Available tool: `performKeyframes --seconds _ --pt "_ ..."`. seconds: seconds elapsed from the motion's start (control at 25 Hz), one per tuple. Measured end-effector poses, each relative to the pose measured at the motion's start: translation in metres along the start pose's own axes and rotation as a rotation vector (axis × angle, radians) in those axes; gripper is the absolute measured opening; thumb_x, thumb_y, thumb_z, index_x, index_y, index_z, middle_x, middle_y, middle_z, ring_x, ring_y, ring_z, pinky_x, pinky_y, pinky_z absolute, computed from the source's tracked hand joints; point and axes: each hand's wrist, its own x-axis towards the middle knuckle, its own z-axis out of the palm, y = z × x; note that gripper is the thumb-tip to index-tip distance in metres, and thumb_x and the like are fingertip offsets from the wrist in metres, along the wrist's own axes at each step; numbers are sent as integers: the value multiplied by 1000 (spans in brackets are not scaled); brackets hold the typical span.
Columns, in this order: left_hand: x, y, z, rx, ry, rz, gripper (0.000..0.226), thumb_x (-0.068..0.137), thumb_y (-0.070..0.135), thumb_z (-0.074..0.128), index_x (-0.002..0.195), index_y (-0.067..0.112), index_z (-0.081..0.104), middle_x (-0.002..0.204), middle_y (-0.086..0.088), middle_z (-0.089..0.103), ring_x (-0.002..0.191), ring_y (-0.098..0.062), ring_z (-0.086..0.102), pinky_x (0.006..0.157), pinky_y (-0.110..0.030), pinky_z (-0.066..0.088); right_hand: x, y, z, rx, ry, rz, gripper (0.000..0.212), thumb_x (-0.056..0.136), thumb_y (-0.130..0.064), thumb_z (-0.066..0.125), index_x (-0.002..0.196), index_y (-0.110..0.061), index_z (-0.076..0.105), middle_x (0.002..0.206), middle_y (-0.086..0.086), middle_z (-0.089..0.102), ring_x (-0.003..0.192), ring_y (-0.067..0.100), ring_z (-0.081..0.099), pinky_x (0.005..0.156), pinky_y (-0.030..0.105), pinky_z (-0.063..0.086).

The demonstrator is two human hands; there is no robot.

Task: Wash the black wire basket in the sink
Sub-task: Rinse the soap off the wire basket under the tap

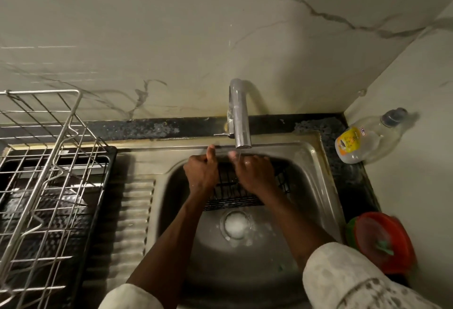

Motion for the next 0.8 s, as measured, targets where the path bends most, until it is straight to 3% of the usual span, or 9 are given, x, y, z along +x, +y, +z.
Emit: performKeyframes --seconds 0.08,0.16,0.28,0.36,0.48,0.6,0.68,0.76,0.8 --pt "0 -1 0 -2 -13 -24 56 96 55 54 65 10 66 64 -7 68 55 -18 66 64 -33 60 -2 32 -5 -35 -63 194 69 105 -56 11 96 -12 64 79 6 65 77 29 64 75 39 50" --pt "-1 5 0 6 -18 -33 51 97 54 54 69 13 62 72 -8 68 60 -18 67 63 -32 60 -2 38 -5 -56 -45 247 63 107 -50 17 96 -11 66 76 4 65 73 24 65 76 38 52" --pt "-3 23 -1 24 -20 4 49 100 47 54 65 14 58 66 -2 61 61 -16 63 64 -31 54 -8 -13 12 -47 59 108 31 106 -34 31 109 -21 58 96 3 67 90 23 63 86 41 49" --pt "-1 25 -2 55 -26 25 52 101 43 53 63 10 64 59 3 57 57 -11 59 66 -29 47 -12 -48 22 84 103 15 27 100 -35 37 108 -24 60 110 1 65 106 24 58 98 43 42" --pt "-1 9 -7 42 -17 2 55 99 50 52 58 16 63 63 -6 65 62 -22 65 70 -32 54 -14 -42 19 19 79 -104 41 102 -45 26 105 -26 62 109 -1 67 106 22 61 99 44 42" --pt "-11 2 -11 33 -37 -10 47 100 50 51 66 18 61 74 -7 67 66 -15 65 68 -27 55 -14 20 10 39 -23 252 86 100 -69 2 75 -19 68 69 -2 67 68 15 64 87 41 50" --pt "-14 10 -10 47 -68 50 47 101 45 51 65 17 61 64 1 63 57 -8 62 55 -11 48 -15 45 8 13 5 410 101 95 -68 -13 67 -15 68 53 -1 57 53 16 57 77 43 55" --pt "-12 24 -6 58 -82 98 49 103 40 52 62 15 61 56 4 58 47 -4 56 43 -6 40 -13 23 11 57 93 398 98 97 -62 -14 67 -14 66 58 1 61 57 19 61 78 41 54" --pt "-10 29 -4 53 -93 107 47 103 38 51 64 15 62 55 4 57 47 -2 54 44 -5 40 -12 1 15 86 124 332 89 100 -57 -7 77 -16 68 71 2 68 70 20 65 85 40 51"
